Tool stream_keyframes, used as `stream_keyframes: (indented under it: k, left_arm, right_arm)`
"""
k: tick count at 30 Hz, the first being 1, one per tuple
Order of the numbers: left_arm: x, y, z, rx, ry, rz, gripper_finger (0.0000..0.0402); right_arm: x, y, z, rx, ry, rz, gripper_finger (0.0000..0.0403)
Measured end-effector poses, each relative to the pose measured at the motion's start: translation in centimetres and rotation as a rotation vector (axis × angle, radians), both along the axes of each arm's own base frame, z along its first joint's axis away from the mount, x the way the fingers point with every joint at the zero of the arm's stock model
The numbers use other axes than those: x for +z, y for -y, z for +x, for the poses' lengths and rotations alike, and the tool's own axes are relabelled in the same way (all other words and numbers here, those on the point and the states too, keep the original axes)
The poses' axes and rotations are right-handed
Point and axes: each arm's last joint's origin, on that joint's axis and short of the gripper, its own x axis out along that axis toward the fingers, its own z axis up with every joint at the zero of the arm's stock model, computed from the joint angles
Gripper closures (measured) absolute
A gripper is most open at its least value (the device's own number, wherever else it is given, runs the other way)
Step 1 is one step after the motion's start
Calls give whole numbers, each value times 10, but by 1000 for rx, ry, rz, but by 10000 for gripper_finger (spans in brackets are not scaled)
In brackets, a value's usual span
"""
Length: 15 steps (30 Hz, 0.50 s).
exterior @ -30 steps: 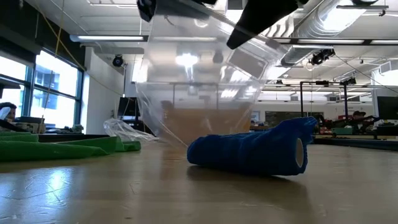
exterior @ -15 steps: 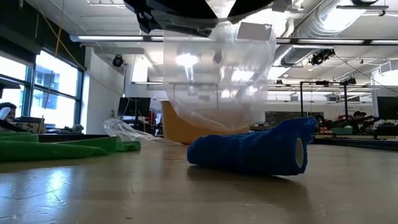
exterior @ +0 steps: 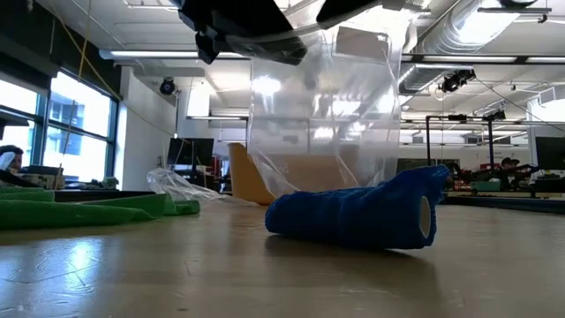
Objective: Roll bandage
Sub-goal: Open the right transparent zip bag
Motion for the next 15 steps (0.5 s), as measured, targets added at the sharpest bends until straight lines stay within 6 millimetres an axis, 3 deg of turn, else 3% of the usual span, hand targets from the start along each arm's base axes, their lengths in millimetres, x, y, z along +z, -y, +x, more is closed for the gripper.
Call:
stream_keyframes:
  k: [3,8,15]
  left_arm:
    - [0,0,0,-1,-2,-1,396]
    - [-9,5,0,11,-16,-26,400]
    - [-28,13,0,51,-49,-48,401]
  right_arm:
    - [1,0,1,4,23,-20,403]
    - [1,0,2,-3,29,-42,391]
    - [10,4,-8,3,-1,-55,304]
